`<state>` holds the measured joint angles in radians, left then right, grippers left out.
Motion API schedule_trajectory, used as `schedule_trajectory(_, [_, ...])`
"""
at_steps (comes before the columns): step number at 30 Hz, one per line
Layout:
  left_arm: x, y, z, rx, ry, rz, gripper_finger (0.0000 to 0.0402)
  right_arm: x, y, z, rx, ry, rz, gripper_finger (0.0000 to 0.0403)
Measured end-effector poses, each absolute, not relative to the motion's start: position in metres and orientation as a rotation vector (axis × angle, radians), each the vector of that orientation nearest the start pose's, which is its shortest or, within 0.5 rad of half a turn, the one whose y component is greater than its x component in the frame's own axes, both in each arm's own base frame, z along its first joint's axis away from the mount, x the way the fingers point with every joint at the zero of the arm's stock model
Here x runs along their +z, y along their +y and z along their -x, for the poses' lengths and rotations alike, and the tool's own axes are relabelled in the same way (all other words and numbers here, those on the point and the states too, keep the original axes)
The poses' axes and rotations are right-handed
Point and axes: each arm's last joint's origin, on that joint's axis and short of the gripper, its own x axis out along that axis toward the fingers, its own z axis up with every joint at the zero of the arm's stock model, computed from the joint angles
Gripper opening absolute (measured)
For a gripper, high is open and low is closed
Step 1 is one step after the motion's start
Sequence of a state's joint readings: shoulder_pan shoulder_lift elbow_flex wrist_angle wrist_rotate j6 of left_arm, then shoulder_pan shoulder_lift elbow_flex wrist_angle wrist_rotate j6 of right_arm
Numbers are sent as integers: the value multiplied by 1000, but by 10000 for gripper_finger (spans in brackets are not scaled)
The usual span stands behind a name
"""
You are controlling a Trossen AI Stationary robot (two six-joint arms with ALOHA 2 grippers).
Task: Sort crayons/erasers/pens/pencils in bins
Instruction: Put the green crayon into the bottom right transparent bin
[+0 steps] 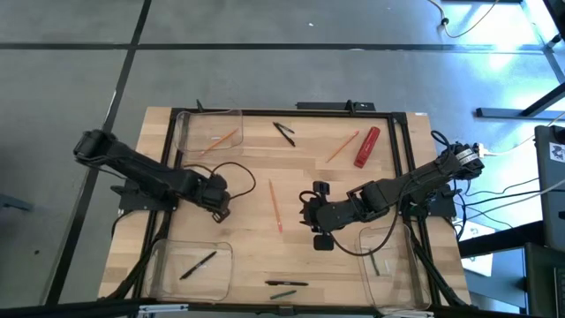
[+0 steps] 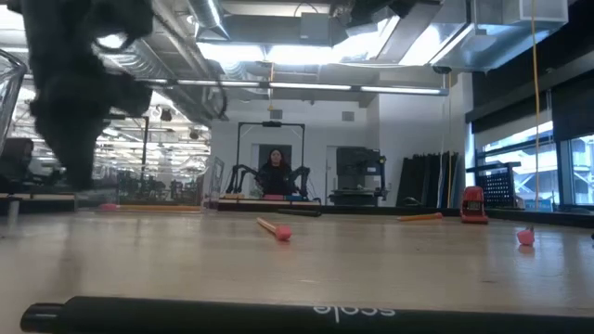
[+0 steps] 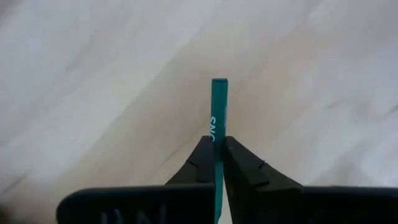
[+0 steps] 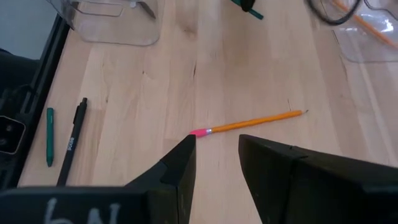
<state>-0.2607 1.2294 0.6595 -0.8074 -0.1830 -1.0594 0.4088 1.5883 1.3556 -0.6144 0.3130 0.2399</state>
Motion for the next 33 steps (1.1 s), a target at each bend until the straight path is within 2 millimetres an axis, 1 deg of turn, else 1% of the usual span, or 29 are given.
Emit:
schedule_trajectory(8, [216, -46, -202, 536, 1070, 502, 2, 299, 127, -316, 8, 781, 142, 124])
schedule_trajectory(13, [241, -46, -214, 468, 993, 439, 2, 295, 125, -320, -37, 769, 297, 124])
schedule_trajectory(16, [253, -45, -219, 431, 961, 410, 2, 288, 123, -329, -25, 769, 414, 124])
schedule_trajectory(18, [260, -45, -221, 410, 943, 394, 2, 282, 121, -338, -9, 757, 481, 124])
schedule_trajectory(22, [266, -46, -223, 388, 928, 375, 3, 267, 115, -360, 10, 728, 606, 124])
schedule_trajectory(25, [266, -46, -223, 388, 930, 374, 4, 262, 110, -372, 19, 688, 692, 124])
schedule_trajectory(30, [266, -46, -223, 385, 932, 377, 2, 260, 101, -393, -19, 570, 722, 124])
schedule_trajectory(33, [266, -46, -223, 384, 932, 377, 4, 253, 95, -404, -4, 525, 765, 124])
